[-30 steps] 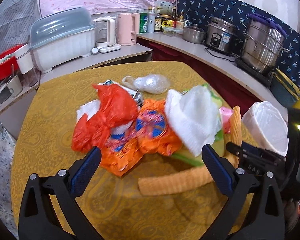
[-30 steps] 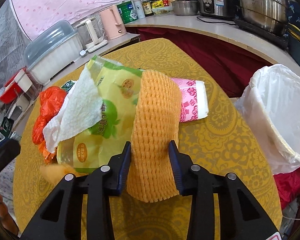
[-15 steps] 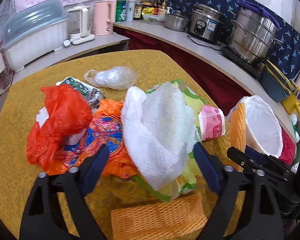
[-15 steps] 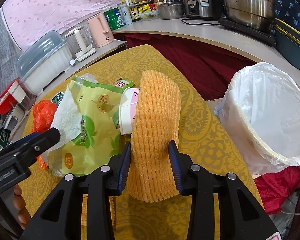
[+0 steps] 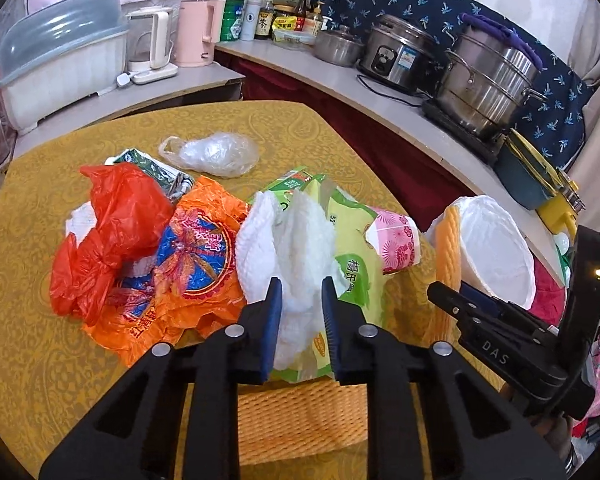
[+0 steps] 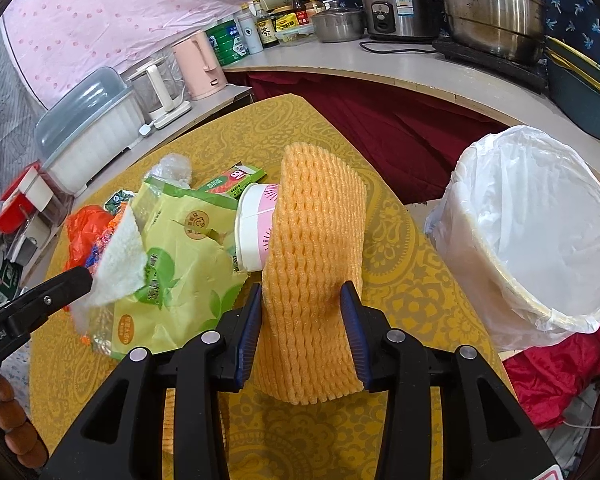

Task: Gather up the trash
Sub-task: 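Grasp the white tissue with the left gripper while the right gripper holds the mesh sleeve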

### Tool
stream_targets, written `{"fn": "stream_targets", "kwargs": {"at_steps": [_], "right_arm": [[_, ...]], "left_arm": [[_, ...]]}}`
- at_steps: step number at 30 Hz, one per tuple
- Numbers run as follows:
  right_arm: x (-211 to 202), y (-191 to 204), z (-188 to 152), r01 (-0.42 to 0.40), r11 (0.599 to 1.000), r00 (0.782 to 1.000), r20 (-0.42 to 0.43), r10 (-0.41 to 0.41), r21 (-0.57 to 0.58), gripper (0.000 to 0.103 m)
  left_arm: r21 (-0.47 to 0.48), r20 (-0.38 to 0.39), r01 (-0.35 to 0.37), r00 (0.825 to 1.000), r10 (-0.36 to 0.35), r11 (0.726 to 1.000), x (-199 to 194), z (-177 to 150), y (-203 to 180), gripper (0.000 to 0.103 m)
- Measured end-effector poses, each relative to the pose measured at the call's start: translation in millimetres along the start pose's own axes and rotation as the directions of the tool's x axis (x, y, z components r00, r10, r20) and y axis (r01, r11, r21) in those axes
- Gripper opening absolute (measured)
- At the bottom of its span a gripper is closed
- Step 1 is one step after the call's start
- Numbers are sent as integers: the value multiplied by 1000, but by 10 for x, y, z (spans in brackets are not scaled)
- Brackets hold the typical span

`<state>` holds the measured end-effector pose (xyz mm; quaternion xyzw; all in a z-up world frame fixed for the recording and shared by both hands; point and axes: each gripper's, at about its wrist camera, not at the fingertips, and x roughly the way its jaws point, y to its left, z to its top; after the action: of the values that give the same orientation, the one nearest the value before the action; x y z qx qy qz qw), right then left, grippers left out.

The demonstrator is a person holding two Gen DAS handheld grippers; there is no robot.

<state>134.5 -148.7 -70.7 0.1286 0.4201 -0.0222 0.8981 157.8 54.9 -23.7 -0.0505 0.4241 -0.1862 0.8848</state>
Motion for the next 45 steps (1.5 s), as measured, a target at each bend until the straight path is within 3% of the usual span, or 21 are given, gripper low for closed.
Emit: {"fn": "stream_targets", "kwargs": {"at_steps": [4, 10, 11, 12, 13, 14, 18, 21, 28, 40, 45], "right_arm": [[-93, 30, -17, -8, 1000, 1000, 13, 8, -5, 39], [-245, 54, -34, -14, 1000, 999, 38, 14, -9, 39], [-256, 54, -30, -14, 1000, 999, 39, 15, -9, 39], [-276, 53, -39, -15, 1000, 999, 42, 15, -9, 39], [-283, 50, -42, -15, 1000, 999, 43, 15, -9, 39], [-290, 47, -50, -14, 1000, 999, 43, 15, -8, 39], [-272, 32, -74, -17, 1000, 999, 34, 17, -4, 39], [-246, 17, -70, -18, 1000, 999, 30, 18, -1, 39], [-190, -35, -30, -16, 1000, 1000, 26, 16, 9, 39], [-271, 5, -22, -22, 1000, 999, 42, 21, 9, 39], [-428, 95, -48, -54, 999, 997, 63, 54, -4, 39]], "left_arm": [[-2, 21, 1, 1000, -1, 1000, -149, -26, 8, 6], [3, 20, -15, 1000, 15, 1000, -247, -84, 23, 6], [0, 14, -28, 1000, 28, 1000, -237, -104, 33, 8], [-3, 6, -42, 999, 42, 999, -219, -124, 45, 24], [-6, 5, -48, 999, 48, 999, -209, -132, 48, 47], [-17, 13, -70, 997, 70, 997, -198, -148, 66, 54], [-13, 20, -78, 997, 78, 997, -138, -144, 76, 56], [-16, 1, -79, 997, 79, 997, -8, -121, 102, 52], [-61, -49, -9, 999, 6, 998, 169, -96, 193, 10], [-44, 56, 64, 997, -61, 997, -336, -37, 46, 6], [-43, 22, 48, 999, -47, 998, -308, -92, 18, 6]]}}
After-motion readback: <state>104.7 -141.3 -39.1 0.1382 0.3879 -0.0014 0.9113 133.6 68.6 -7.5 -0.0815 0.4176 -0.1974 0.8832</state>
